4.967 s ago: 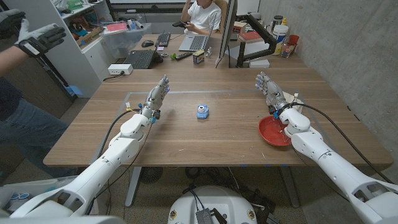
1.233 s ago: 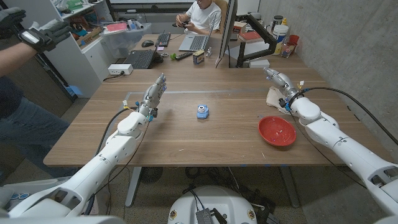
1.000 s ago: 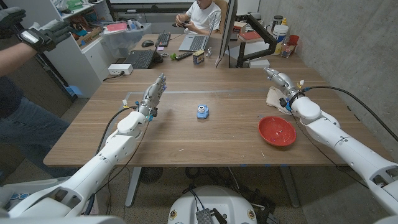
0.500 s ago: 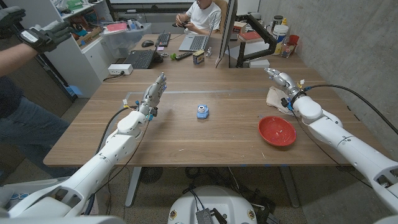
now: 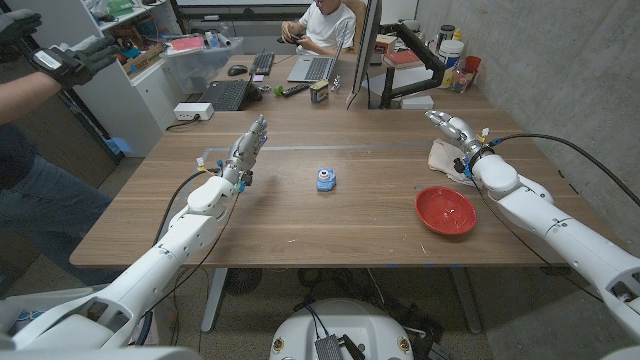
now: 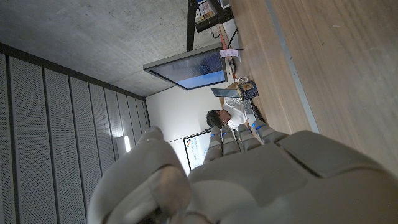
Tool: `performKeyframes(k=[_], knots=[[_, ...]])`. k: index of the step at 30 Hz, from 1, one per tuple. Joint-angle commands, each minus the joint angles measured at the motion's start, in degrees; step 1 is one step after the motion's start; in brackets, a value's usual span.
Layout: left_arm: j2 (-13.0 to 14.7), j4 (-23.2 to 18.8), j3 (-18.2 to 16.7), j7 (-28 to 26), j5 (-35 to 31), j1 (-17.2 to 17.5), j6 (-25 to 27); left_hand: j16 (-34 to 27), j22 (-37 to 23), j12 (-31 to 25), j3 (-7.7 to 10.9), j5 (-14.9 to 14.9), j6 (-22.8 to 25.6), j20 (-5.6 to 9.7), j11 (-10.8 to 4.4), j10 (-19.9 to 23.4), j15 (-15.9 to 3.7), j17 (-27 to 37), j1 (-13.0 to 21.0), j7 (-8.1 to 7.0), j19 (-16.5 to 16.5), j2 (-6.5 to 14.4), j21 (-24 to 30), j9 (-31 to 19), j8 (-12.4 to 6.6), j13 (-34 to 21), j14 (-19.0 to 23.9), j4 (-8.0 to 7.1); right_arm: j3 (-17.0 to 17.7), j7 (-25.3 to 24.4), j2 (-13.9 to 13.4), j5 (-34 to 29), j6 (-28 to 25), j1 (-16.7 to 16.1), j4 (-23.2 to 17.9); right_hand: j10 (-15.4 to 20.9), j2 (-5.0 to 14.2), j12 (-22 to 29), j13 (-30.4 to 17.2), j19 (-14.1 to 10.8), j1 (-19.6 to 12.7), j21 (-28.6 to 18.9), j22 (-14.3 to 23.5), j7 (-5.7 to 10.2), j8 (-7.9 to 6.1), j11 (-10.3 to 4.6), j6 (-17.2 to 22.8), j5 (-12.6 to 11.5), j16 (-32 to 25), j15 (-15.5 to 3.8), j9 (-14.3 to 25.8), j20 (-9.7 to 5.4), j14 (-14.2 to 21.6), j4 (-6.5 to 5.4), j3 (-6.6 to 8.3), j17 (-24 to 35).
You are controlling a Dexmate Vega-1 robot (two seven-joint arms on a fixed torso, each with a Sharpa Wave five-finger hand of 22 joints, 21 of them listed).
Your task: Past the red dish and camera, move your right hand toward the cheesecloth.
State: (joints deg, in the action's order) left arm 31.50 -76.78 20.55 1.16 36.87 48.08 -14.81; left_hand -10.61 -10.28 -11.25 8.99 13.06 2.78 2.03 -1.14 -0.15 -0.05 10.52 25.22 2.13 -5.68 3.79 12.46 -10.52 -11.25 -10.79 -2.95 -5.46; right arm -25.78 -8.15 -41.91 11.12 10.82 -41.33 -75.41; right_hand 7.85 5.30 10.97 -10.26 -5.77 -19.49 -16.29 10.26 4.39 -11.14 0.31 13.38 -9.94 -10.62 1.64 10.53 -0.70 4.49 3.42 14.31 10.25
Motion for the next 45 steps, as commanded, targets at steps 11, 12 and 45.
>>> performKeyframes(k=[11, 12, 45], knots=[[0.37, -0.44, 0.43, -0.07, -0.83, -0.53, 0.64, -0.17, -0.09, -0.52, -0.29, -0.16, 0.92, 0.08, -0.47, 0.41, -0.17, 0.13, 0.2, 0.1, -0.39, 0.67, -0.22, -0.21, -0.42, -0.12, -0.49, 0.2, -0.69, -0.81, -1.3, -2.48, -2.45, 0.18, -0.7, 0.23, -0.19, 0.44, -0.17, 2.03, -0.63, 1.72, 0.24, 0.06, -0.31, -0.39, 1.06, -0.14, 0.22, 0.21, 0.18, 0.62, -0.9, 0.58, -0.19, 0.29], [0.4, -0.49, 0.42, -0.03, -0.82, -0.51, 0.65, -0.18, -0.09, -0.52, -0.29, -0.16, 0.9, 0.09, -0.44, 0.41, -0.18, 0.13, 0.21, 0.08, -0.36, 0.68, -0.21, -0.21, -0.41, -0.12, -0.49, 0.2, -0.67, -0.91, -1.35, -2.48, -3.0, 0.13, -0.97, 0.22, -0.15, 0.44, -0.17, 2.02, -0.67, 1.73, 0.24, 0.07, -0.33, -0.4, 1.13, -0.15, 0.25, 0.2, 0.18, 0.6, -1.0, 0.6, -0.16, 0.29], [1.2, -2.11, 0.13, -0.62, -0.97, 0.54, 0.97, -0.17, -0.11, -0.63, -0.44, -0.2, 1.4, -0.75, -0.71, 0.95, -0.23, 0.13, 0.26, -0.08, -0.56, 0.86, -0.46, -0.22, -0.44, -0.14, -0.67, 0.25, -2.27, -1.95, -3.89, -6.94, -9.46, 0.49, -3.79, -0.27, 0.12, 0.6, -0.19, 7.03, -0.72, 4.45, 0.37, 0.85, 0.06, -1.61, 1.11, -0.13, 0.06, 2.46, 0.2, 4.94, -2.63, 1.23, -0.52, 0.26]])
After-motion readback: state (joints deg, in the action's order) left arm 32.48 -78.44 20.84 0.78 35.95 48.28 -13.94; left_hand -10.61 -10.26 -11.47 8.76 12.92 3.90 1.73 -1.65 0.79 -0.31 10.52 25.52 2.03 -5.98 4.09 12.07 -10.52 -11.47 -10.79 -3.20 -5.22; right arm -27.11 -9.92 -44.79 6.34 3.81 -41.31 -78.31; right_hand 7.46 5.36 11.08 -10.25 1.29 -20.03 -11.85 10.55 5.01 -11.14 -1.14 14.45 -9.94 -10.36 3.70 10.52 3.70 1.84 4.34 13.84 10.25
